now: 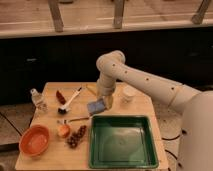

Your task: Place sponge in tray

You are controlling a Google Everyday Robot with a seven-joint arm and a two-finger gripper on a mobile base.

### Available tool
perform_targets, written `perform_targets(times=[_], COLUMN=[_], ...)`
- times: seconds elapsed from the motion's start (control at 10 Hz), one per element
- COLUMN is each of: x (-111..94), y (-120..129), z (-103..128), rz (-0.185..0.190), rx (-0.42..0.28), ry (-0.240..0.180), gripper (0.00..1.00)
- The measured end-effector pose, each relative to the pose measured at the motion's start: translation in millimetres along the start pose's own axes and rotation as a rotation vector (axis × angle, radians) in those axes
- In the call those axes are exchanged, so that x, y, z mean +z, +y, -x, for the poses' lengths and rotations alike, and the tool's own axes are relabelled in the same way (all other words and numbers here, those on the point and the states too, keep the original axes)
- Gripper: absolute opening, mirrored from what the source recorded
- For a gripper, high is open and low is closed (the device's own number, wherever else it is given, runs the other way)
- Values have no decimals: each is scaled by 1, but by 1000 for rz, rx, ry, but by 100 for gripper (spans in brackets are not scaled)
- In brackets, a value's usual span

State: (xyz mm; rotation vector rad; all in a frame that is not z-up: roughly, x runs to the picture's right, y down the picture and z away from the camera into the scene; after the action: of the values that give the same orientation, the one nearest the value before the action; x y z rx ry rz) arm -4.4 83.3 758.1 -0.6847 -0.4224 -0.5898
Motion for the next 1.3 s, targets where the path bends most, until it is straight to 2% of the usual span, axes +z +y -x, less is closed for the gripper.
perform_targets(times=[0.3,0.5,1.3], x=[2,6,16], y=[18,33,68], z=[3,13,31], rz=[10,27,79], rx=[0,-14,-69], ry=[0,4,17], gripper=[2,2,2])
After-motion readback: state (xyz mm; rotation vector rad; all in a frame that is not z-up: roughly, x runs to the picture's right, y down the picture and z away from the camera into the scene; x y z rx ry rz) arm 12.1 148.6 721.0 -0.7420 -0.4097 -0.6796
